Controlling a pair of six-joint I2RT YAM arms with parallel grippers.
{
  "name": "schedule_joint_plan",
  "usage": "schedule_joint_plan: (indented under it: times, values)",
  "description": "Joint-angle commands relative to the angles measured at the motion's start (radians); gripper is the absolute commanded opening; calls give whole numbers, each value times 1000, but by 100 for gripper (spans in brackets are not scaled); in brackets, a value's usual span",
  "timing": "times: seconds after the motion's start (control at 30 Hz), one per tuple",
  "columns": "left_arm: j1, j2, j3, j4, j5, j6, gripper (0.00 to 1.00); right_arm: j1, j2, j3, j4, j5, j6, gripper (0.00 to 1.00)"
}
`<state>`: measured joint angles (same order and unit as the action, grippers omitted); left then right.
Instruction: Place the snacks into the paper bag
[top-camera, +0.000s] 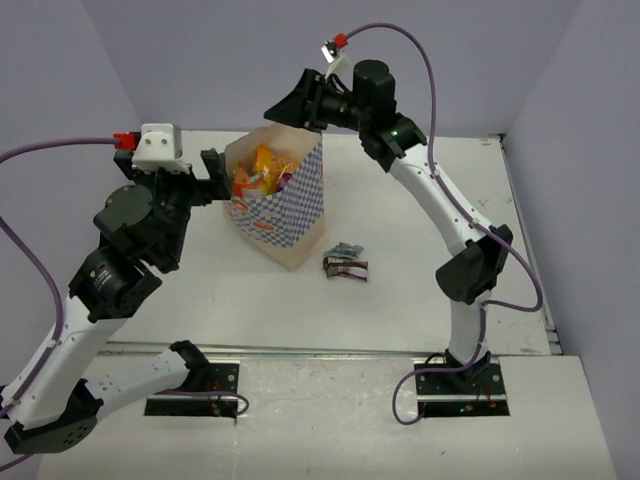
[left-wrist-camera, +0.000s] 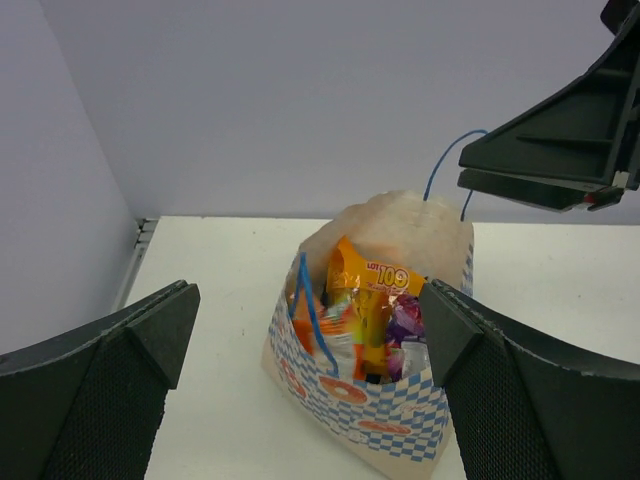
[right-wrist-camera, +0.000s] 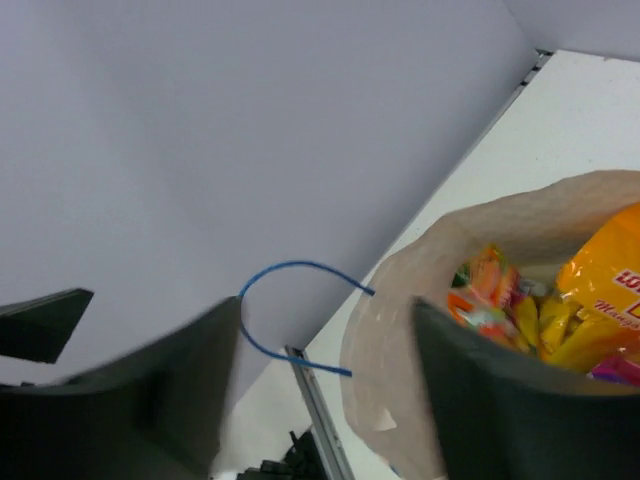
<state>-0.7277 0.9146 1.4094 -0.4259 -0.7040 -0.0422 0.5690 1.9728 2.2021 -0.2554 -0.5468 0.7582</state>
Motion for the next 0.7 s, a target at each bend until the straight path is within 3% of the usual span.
schedule_joint_plan:
  times: [0.0, 0.13, 0.23, 0.37, 0.5, 0.67]
  values:
    - [1, -39, 26, -37, -37, -13, 100, 8, -2, 108, 58, 22, 41, 99]
    - [1, -39, 59, -68, -45, -10, 100, 8, -131, 16, 34, 119, -12, 99]
    - [1, -42, 66, -70, -40, -10, 100, 8, -244, -164, 12, 160, -72, 99]
    - [1, -42, 62, -77, -26, -30, 100, 6, -476, -515, -48, 270, -80, 99]
    - [1, -43, 53, -86, 1, -56, 100, -1, -633, -789, -93, 318, 18, 99]
    - [1, -45, 39, -79, 27, -111, 100, -44, -712, -1104, -145, 292, 62, 99]
